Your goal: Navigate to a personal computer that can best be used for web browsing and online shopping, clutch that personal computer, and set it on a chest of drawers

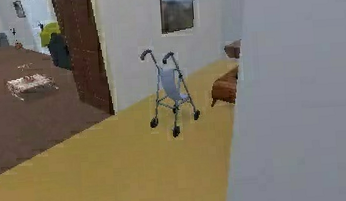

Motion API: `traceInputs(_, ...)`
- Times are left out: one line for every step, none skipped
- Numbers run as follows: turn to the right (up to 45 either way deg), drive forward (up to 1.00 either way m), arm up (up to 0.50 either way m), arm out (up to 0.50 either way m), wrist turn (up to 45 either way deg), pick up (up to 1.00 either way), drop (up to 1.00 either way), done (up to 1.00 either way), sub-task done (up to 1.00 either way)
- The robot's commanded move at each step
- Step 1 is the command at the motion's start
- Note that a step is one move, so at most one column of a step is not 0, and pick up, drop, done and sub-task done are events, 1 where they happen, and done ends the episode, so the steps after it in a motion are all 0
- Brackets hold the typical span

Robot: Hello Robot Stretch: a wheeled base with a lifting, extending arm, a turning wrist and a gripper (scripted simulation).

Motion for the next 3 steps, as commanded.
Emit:
traceInputs(-45.0, 0.00, 0.00, 0.00, 0.0, 0.00, 0.00, 0.00, 0.00)
traceInputs(45.0, 0.00, 0.00, 0.00, 0.0, 0.00, 0.00, 0.00, 0.00)
traceInputs(15.0, 0.00, 0.00, 0.00, 0.0, 0.00, 0.00, 0.00, 0.00)
